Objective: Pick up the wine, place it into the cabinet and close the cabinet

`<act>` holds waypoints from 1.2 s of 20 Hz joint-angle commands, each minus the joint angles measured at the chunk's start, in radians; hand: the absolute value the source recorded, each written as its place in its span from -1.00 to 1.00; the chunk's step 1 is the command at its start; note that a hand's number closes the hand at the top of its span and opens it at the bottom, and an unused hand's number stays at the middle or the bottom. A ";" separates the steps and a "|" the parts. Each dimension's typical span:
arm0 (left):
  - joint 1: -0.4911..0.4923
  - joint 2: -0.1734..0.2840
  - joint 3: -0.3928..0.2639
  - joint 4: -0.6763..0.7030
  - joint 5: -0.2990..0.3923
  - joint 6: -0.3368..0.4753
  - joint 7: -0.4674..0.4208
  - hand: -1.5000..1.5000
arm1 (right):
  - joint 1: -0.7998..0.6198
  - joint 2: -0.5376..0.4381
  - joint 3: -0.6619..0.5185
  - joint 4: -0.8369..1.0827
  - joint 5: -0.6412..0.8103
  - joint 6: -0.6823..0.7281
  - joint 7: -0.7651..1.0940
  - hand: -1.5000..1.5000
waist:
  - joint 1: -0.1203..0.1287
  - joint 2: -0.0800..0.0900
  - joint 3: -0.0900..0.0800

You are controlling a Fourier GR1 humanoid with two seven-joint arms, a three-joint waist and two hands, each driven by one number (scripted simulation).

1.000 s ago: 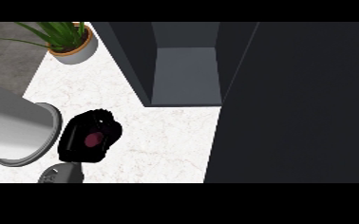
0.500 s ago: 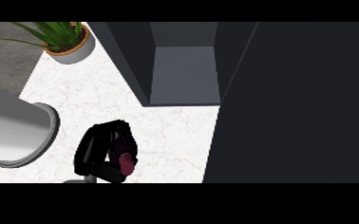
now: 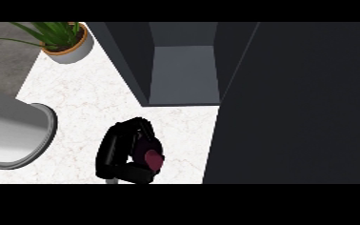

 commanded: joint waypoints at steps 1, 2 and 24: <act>-0.105 -0.004 -0.031 0.077 -0.009 0.141 -0.017 1.00 | 0.048 -0.033 0.027 -0.215 0.086 -0.012 0.081 -1.00 | -0.011 0.003 -0.002; -0.087 -0.004 0.015 0.061 -0.018 0.090 -0.007 1.00 | 0.010 0.000 0.012 -0.174 0.070 -0.009 0.102 -1.00 | 0.005 0.005 -0.001; -0.496 -0.004 0.051 0.446 -0.005 0.228 0.033 1.00 | 0.160 -0.092 0.004 -0.202 -0.023 0.009 -0.111 -1.00 | -0.012 0.007 0.000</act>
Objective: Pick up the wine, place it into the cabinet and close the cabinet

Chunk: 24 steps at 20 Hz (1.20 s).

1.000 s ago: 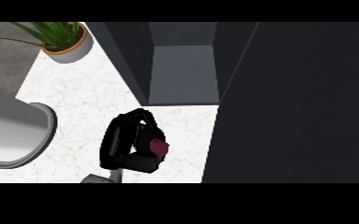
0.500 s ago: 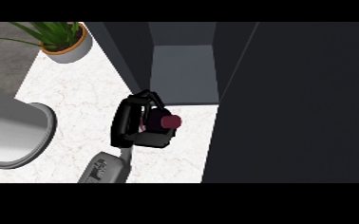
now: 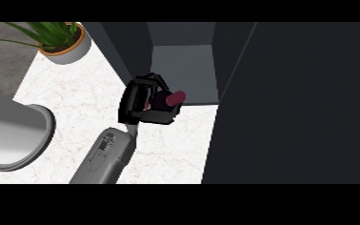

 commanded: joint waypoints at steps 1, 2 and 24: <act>-0.089 -0.002 -0.011 0.146 0.048 0.013 -0.070 1.00 | 0.018 -0.023 -0.033 -0.202 -0.030 0.017 0.092 -1.00 | -0.005 0.005 -0.001; -0.099 -0.002 -0.008 0.097 0.048 0.018 -0.006 1.00 | 0.092 -0.031 -0.014 -0.205 -0.031 0.014 0.022 -1.00 | -0.003 0.001 0.001; -0.501 -0.002 -0.065 0.698 0.232 0.168 -0.105 1.00 | 0.101 0.016 0.025 -0.156 -0.049 0.042 -0.047 -1.00 | -0.048 0.012 -0.001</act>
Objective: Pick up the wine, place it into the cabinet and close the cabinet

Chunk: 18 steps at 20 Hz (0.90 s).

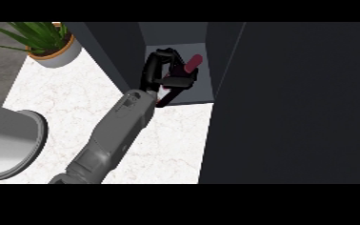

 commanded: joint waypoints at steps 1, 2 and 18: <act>-0.063 0.000 0.024 0.120 0.019 0.022 -0.003 1.00 | 0.056 -0.024 0.024 -0.172 -0.023 0.012 0.046 -1.00 | -0.008 0.003 -0.001; -0.099 0.000 0.048 0.141 0.031 0.016 0.009 1.00 | 0.027 -0.012 -0.003 -0.172 -0.044 0.009 0.059 -1.00 | -0.013 0.008 -0.001; -0.215 0.021 0.148 0.342 0.075 0.048 -0.095 1.00 | 0.103 -0.025 0.047 -0.144 -0.051 0.056 -0.062 -1.00 | -0.052 0.019 -0.001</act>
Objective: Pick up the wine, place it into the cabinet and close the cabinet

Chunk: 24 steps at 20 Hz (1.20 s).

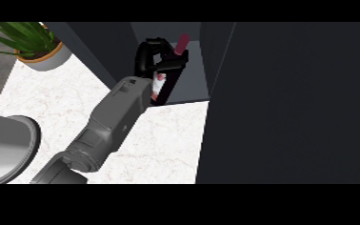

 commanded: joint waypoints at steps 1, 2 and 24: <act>-0.029 0.024 0.016 0.045 -0.005 0.004 -0.031 1.00 | 0.038 0.000 0.043 -0.121 -0.023 0.005 0.029 -1.00 | -0.005 0.005 -0.001; -0.022 0.029 0.008 0.056 -0.017 0.004 -0.046 1.00 | 0.043 -0.010 0.019 -0.136 -0.041 0.008 0.026 -1.00 | -0.007 0.006 -0.001; -0.107 0.076 0.055 0.082 -0.007 -0.078 -0.104 -1.00 | 0.076 -0.023 0.034 -0.125 -0.047 0.032 -0.032 -1.00 | -0.005 0.004 -0.002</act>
